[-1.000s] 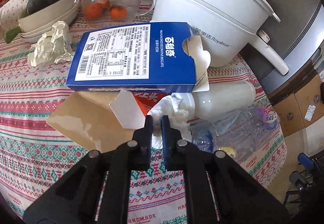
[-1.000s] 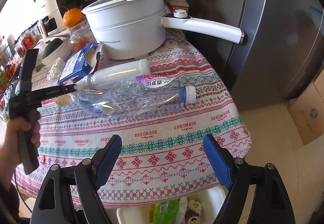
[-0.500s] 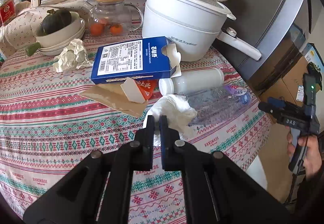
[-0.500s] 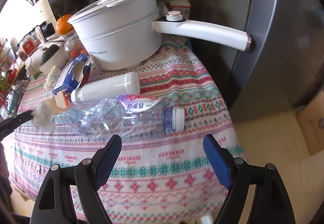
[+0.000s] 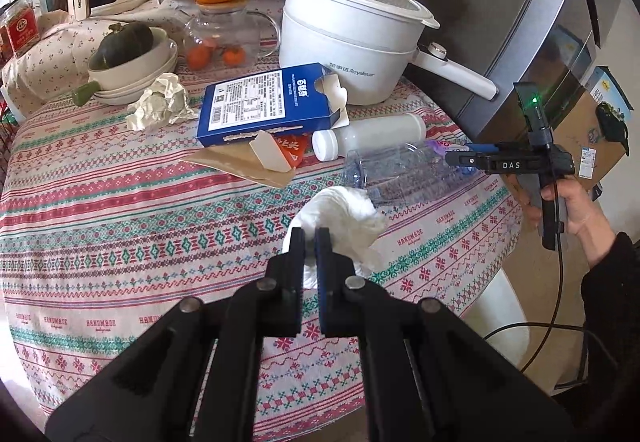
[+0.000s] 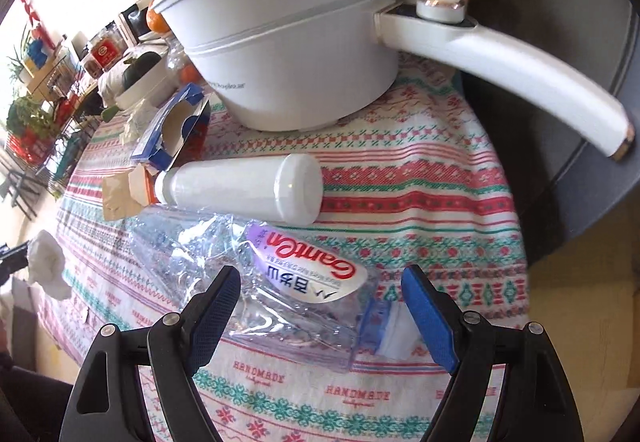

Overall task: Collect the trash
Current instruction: 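Grasp the clear Gantan plastic bottle with the right tool while the left tool holds the tissue, then carry the tissue and clear bottle over the bin and open both tools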

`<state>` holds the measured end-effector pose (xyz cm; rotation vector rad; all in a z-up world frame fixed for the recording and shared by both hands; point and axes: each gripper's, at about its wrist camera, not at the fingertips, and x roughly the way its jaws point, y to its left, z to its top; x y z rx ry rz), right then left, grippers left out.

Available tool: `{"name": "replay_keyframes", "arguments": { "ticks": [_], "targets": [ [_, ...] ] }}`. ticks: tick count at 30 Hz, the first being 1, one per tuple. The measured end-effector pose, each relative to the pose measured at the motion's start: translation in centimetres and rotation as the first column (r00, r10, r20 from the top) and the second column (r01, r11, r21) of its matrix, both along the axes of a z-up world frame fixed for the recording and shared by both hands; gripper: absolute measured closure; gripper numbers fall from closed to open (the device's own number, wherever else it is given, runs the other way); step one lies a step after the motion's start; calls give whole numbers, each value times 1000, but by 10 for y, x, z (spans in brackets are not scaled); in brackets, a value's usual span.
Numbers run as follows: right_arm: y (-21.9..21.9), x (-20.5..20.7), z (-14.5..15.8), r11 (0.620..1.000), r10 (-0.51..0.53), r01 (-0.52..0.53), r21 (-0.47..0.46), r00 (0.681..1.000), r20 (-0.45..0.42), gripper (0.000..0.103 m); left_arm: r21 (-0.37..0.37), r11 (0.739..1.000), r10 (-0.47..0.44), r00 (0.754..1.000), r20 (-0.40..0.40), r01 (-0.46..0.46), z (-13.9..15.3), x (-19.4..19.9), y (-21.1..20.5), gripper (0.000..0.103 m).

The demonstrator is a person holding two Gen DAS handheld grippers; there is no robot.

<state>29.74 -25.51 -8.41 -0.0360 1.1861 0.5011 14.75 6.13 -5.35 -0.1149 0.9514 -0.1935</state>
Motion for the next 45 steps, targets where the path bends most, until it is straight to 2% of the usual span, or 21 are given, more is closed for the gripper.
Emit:
{"name": "replay_keyframes", "arguments": {
  "ticks": [8, 16, 20, 23, 26, 30, 34, 37, 38, 40, 42, 44, 45],
  "targets": [
    [21, -47, 1, 996, 89, -89, 2, 995, -35, 19, 26, 1000, 11, 1000, -5, -11, -1, -13, 1, 97],
    [71, -126, 3, 968, 246, -249, -19, 964, -101, 19, -15, 999, 43, 999, 3, -43, 9, -40, 11, 97],
    [90, -142, 3, 956, 278, -286, -66, 954, -113, 19, -37, 997, 62, 998, -2, -62, 9, -51, 19, 97],
    [98, -135, 8, 960, 262, -270, -77, 960, -100, 19, -43, 997, 68, 998, -2, -68, 7, -56, 23, 97],
    [106, -114, 13, 963, 230, -238, -127, 970, -77, 19, -36, 997, 69, 998, -7, -69, 4, -56, 26, 97],
    [115, -88, 15, 970, 206, -215, -111, 975, -87, 19, -47, 996, 77, 997, -23, -78, 0, -51, 31, 97],
    [130, -63, 2, 969, 208, -221, -112, 971, -116, 19, -62, 994, 83, 996, -43, -85, -5, -45, 35, 97],
    [135, -49, -13, 979, 173, -187, -85, 974, -148, 20, -65, 994, 85, 995, -56, -89, -8, -43, 35, 97],
    [137, -47, -18, 982, 162, -175, -69, 973, -162, 22, -65, 994, 85, 995, -58, -89, -9, -41, 35, 97],
    [141, -45, -28, 987, 149, -158, -32, 969, -195, 33, -64, 994, 87, 994, -60, -91, -10, -41, 36, 97],
    [144, -51, -29, 987, 155, -160, -13, 970, -188, 38, -64, 994, 90, 994, -59, -93, -10, -41, 35, 97],
    [145, -61, -23, 985, 168, -171, -8, 973, -159, 54, -63, 993, 92, 994, -57, -95, -9, -42, 34, 97],
    [145, -67, -17, 984, 175, -176, 2, 975, -140, 71, -61, 993, 93, 994, -56, -97, -9, -43, 34, 97]
  ]
}}
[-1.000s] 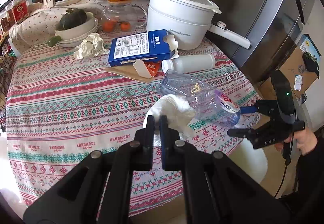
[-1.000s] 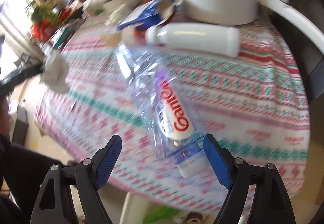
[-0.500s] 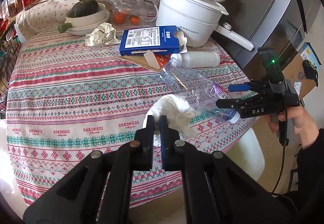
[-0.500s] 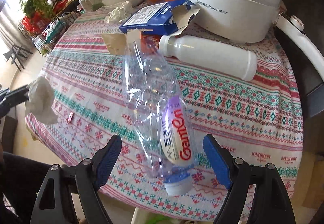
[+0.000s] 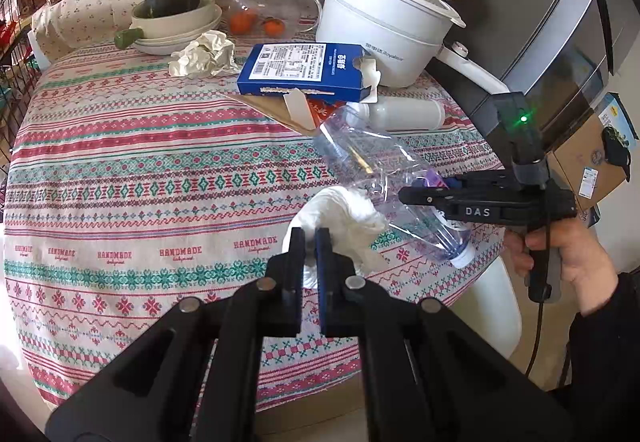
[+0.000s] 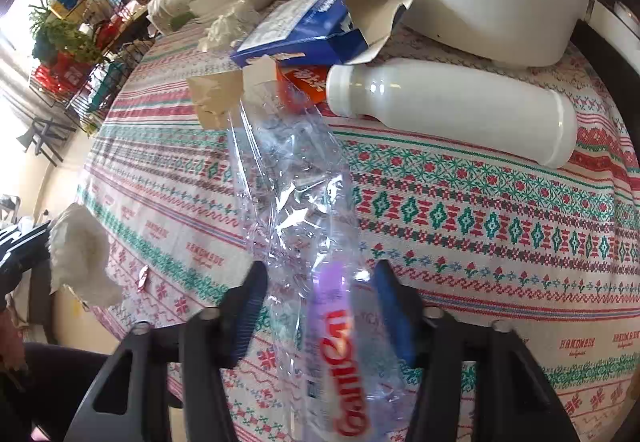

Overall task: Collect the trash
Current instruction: 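Carry the tissue and clear bottle over the bin and open both tools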

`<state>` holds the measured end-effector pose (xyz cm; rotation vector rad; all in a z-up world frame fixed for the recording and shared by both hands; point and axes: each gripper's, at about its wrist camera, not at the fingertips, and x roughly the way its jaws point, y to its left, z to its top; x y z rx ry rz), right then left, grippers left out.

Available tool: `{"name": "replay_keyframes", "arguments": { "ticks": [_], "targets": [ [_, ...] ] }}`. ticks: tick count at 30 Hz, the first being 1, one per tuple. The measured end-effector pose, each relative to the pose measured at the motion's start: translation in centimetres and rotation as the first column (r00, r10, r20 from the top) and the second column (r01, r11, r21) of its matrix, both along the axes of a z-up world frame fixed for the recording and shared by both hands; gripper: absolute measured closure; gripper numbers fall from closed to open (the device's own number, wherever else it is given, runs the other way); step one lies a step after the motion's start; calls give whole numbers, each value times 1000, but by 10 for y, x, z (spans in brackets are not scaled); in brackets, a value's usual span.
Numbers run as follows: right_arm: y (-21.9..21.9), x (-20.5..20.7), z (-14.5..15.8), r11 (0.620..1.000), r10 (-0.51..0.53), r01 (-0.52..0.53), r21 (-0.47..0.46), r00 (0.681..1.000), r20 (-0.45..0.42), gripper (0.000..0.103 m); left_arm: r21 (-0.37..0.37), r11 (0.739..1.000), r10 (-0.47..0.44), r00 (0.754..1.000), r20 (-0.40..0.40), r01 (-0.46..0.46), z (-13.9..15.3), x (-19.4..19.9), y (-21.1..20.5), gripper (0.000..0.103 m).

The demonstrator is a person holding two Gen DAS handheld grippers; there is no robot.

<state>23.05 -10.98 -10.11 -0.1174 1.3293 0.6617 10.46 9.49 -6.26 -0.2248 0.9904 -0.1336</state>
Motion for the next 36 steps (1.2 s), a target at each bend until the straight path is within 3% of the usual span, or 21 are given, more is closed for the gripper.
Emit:
{"name": "replay_keyframes", "arguments": {
  "ticks": [2, 5, 9, 15, 22, 28, 36],
  "targets": [
    [-2, -10, 11, 1000, -21, 21, 19, 1000, 8, 72, 5, 1000, 2, 1000, 2, -2, 0, -1, -2, 97],
    [3, -34, 21, 999, -9, 12, -43, 998, 67, 73, 5, 1000, 6, 1000, 6, -6, 2, -3, -4, 97],
    [-4, -58, 48, 999, -40, 41, 0, 992, 116, 73, 7, 1000, -6, 1000, 25, 6, 8, -8, -13, 97],
    [-37, -93, 98, 994, -105, 105, 6, 978, 182, 73, 33, 998, -61, 996, 66, 59, 19, -21, -35, 97],
    [-90, -138, 128, 971, -231, 239, -14, 949, 213, 73, 12, 989, -148, 983, 110, 147, 31, -44, -68, 97],
    [-132, -173, 129, 951, -299, 310, -22, 932, 203, 73, 12, 956, -292, 947, 136, 293, 35, -66, -109, 97],
    [-167, -202, 108, 934, -317, 337, -121, 935, 162, 73, 49, 873, -487, 872, 45, 485, -2, -85, -183, 97]
  ]
}}
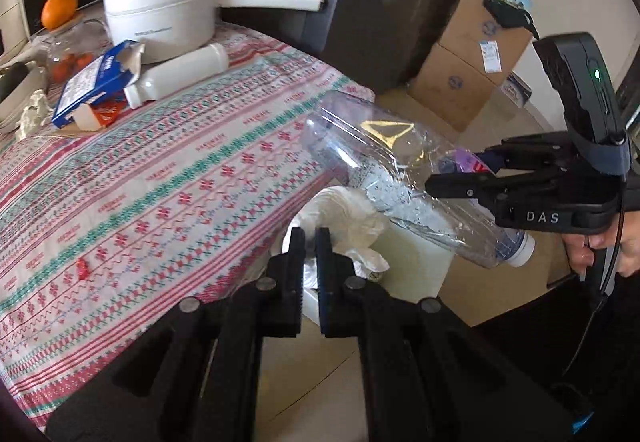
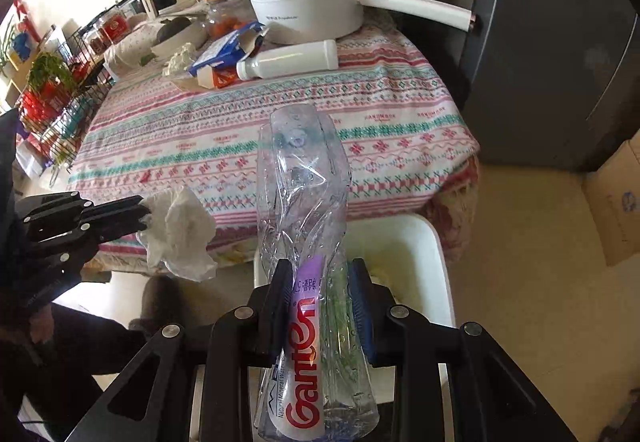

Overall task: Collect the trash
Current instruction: 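Carry the tissue and clear bottle over the bin and open both tools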

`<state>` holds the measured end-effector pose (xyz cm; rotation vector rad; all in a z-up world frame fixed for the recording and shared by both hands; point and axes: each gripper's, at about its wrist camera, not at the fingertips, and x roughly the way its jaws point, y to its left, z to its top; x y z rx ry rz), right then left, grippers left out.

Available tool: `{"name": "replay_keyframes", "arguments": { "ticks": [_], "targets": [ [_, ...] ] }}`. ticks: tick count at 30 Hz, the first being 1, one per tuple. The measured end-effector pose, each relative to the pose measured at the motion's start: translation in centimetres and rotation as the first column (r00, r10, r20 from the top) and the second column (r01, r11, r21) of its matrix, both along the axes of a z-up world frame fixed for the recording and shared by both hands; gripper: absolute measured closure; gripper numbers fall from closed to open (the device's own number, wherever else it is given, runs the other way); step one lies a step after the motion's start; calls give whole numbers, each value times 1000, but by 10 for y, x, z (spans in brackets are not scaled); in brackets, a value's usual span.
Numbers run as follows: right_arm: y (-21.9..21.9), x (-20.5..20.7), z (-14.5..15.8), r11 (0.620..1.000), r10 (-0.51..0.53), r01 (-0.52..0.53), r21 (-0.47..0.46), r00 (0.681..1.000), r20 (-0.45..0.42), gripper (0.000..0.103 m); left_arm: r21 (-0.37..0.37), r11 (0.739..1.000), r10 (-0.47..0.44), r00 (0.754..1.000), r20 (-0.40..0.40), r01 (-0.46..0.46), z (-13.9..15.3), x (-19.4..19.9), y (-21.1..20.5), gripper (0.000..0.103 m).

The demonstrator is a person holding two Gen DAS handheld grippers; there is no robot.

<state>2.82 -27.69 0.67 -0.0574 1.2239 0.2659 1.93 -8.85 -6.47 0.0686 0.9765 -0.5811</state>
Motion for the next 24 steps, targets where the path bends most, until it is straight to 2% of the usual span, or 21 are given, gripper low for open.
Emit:
{"name": "replay_keyframes", "arguments": {
  "ticks": [10, 12, 14, 16, 24],
  "targets": [
    [-45, -22, -23, 998, -44, 41, -45, 996, -76, 73, 96, 990, -102, 994, -30, 104, -43, 6, -60, 94],
    [-53, -26, -30, 998, -52, 47, -53, 994, -94, 73, 128, 986, -106, 993, -46, 111, -47, 7, -66, 86],
    [-61, -30, -36, 997, -63, 57, -60, 991, -114, 72, 138, 985, -95, 995, -36, 99, -44, 9, -68, 66],
    [-69, -34, -42, 995, -75, 65, -75, 988, -135, 72, 129, 988, -80, 997, -18, 82, -37, 10, -65, 56],
    [-86, -44, -57, 990, -98, 76, -120, 977, -188, 72, 120, 993, -1, 1000, 12, -1, -23, 17, -39, 40]
  ]
}}
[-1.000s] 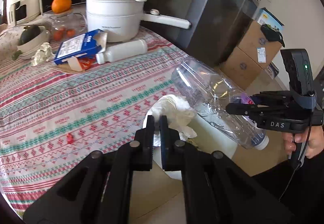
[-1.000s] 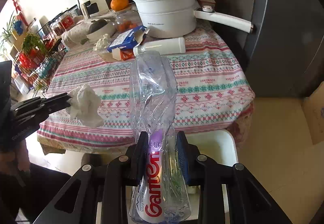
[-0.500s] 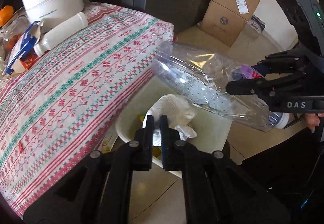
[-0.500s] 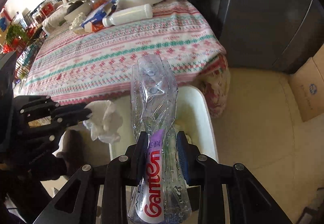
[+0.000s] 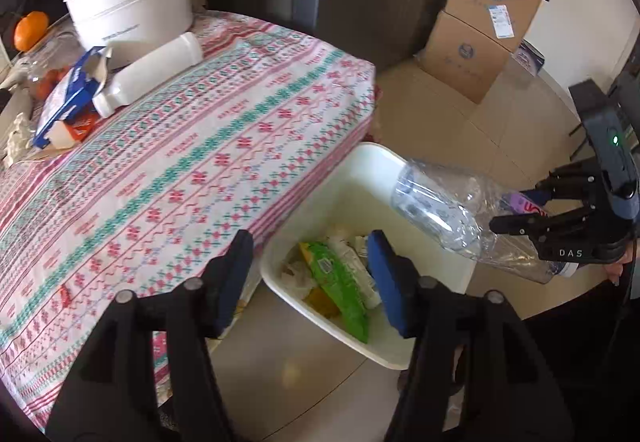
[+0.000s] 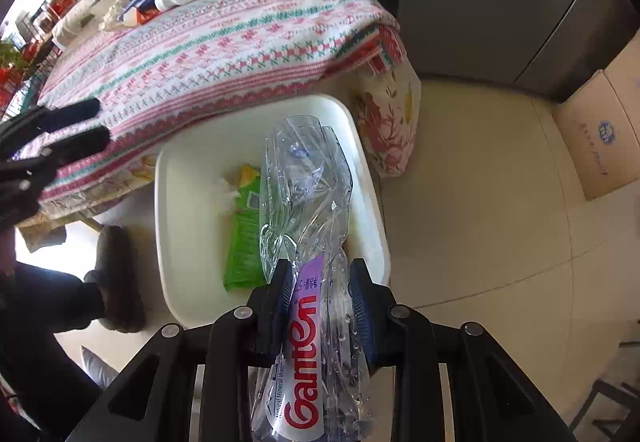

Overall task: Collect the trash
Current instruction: 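Carry the tissue and clear bottle over the bin and open both tools, then reach the left tool to the brown paper bag and grasp it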

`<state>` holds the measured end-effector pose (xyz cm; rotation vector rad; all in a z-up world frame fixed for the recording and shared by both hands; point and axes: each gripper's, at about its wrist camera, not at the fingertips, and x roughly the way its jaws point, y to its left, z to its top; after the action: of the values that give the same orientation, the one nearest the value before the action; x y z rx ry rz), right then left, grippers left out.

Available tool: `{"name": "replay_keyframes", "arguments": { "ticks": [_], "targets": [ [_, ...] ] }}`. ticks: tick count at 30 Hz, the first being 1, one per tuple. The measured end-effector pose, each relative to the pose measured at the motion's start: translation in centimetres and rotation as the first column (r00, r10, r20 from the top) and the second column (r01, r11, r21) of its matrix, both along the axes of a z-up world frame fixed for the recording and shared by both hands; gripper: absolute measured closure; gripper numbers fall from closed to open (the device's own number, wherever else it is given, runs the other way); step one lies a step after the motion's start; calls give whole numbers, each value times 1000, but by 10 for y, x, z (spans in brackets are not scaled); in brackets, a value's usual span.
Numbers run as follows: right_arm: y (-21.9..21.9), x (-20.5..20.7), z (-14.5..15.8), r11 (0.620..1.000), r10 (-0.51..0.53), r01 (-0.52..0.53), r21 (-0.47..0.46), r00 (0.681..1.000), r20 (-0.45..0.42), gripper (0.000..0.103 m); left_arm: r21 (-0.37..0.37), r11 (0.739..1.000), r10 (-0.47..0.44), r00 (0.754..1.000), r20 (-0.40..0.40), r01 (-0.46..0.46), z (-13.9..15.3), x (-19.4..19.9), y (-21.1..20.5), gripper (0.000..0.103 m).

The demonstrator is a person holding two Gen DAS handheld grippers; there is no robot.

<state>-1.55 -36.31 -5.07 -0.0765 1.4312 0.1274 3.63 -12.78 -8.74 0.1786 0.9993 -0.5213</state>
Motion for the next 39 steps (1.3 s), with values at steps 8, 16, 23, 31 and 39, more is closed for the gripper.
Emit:
{"name": "replay_keyframes", "arguments": {
  "ticks": [8, 16, 23, 31, 39],
  "targets": [
    [23, 19, -23, 998, 39, -45, -54, 994, -106, 72, -14, 998, 69, 997, -18, -69, 2, 6, 29, 38],
    [31, 40, -17, 1000, -8, 6, -21, 995, -95, 39, -16, 993, 116, 993, -3, -117, 8, 10, 50, 27],
    [37, 45, 2, 1000, -16, 16, -26, 1000, -13, 33, -27, 984, 173, 985, -10, -174, 12, 16, 69, 21],
    [45, 49, 30, 1000, -22, 23, -1, 989, 149, 26, -49, 960, 276, 961, -10, -277, 20, 31, 109, 20],
    [68, 61, 51, 1000, -12, 9, 13, 968, 252, 19, -183, 883, 423, 902, -87, -432, 22, 58, 179, 20]
  ]
}}
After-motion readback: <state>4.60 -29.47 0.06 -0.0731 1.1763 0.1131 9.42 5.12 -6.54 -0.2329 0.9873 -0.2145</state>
